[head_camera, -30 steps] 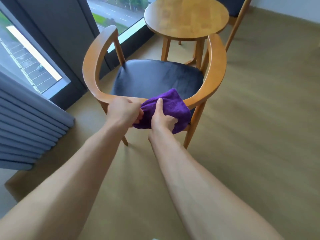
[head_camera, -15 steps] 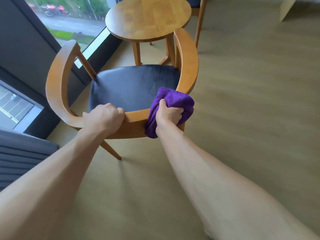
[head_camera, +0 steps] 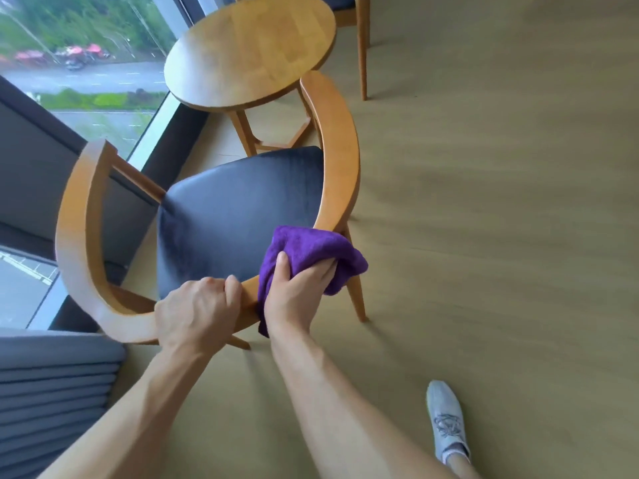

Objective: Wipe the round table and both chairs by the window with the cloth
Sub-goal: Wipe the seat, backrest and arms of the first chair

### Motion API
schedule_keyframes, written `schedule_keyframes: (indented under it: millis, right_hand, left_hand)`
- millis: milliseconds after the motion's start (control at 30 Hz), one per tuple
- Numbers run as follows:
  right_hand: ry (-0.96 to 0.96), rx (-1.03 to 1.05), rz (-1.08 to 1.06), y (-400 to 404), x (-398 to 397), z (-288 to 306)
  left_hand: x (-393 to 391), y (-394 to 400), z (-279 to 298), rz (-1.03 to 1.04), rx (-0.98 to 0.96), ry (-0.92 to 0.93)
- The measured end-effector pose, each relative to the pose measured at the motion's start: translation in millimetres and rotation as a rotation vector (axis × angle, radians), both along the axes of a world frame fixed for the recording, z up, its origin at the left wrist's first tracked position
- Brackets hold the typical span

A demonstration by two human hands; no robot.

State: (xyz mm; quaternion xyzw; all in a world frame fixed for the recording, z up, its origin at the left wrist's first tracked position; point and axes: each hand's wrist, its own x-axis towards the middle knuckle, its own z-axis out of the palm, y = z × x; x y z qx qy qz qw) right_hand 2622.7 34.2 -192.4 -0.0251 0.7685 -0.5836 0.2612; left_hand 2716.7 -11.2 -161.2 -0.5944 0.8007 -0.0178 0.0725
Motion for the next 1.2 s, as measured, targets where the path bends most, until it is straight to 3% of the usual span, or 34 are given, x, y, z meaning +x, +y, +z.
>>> schedule_keyframes:
  millis: [200,400,667,800,1033,1200]
  right_hand:
    - [0.192,0.205,0.106,-22.4,-63.9,-7.0]
    - [0.312,0.232,0.175,-39.5,-108.7,-14.8]
    - [0.276,0.161,0.318,-67.1,-185.2,-18.5]
    - [0.303,0.153,0.458,-93.3,-228.2,-15.2]
    - [0.276,0.129,0.600,-116.2,-261.1,-10.6]
    - [0.182,0.006,0.518,-84.7,-239.1,-21.9]
  left_hand:
    - [-4.5,-12.6,-2.9,-0.022,0.061,-0.038]
    - [-83.4,-16.1,-17.8,-0.182,0.253,-0.081]
    - [-172.0,-35.0,-32.0,-0.057,0.509,0.563]
    - [-171.9,-25.5,-45.6,-0.030,0.346,0.470]
    - [-190.6,-36.1,-40.0,0.129,0.387,0.463]
    - [-241.1,-67.6,-36.3,0.193,0.433,0.663]
